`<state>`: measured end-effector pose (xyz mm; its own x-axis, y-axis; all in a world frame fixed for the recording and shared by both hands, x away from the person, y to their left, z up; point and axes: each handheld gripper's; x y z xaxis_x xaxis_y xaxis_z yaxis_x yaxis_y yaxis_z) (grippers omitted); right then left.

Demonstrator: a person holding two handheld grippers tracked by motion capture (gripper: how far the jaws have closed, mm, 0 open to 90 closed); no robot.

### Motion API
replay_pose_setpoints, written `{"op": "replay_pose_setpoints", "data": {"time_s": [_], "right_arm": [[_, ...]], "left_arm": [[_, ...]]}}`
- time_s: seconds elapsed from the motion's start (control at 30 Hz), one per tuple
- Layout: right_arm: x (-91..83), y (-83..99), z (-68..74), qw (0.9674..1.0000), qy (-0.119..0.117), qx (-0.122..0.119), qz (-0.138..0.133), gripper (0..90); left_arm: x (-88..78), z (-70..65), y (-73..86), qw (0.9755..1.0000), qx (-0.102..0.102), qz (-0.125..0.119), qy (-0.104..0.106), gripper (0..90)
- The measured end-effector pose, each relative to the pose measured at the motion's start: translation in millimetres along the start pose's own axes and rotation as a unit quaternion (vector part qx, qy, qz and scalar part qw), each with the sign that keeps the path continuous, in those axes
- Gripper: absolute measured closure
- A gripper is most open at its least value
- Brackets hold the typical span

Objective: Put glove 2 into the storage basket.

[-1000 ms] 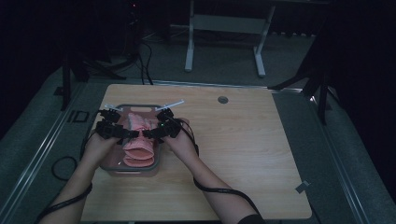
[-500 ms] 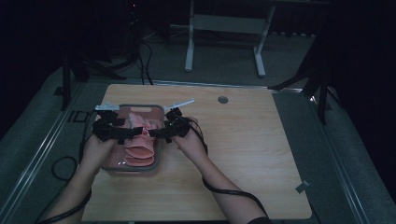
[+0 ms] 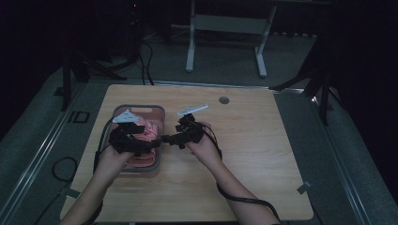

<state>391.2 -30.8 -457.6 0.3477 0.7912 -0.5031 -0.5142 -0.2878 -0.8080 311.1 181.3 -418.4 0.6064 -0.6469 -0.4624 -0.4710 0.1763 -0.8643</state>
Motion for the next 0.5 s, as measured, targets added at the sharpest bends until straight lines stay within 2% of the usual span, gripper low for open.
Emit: {"op": "replay_pose_setpoints", "data": {"time_s": [0.2,0.33,0.5], "right_arm": [[-9.0,12.2,-6.5,0.9999,0.003,-0.009,0.002,19.1],[-15.4,22.1,-13.0,0.9998,0.000,-0.017,0.008,19.1],[-24.8,35.2,-20.3,0.9995,0.000,-0.032,0.008,18.9]], "left_arm": [[12.0,-25.9,1.3,0.9994,0.026,0.003,0.023,10.2],[17.9,-38.7,1.9,0.9988,0.033,0.003,0.036,10.2],[25.7,-54.9,4.7,0.9967,0.051,-0.005,0.064,10.2]]}}
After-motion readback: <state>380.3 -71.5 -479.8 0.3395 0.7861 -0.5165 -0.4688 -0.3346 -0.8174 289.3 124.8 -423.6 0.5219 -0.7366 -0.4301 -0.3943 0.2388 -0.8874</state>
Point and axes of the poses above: each handheld gripper's, and its own axes: x roughly forward along the jaws, y roughly out of its underside, z roughly to its left, and after that the axes turned 9 degrees about -z, right-handed
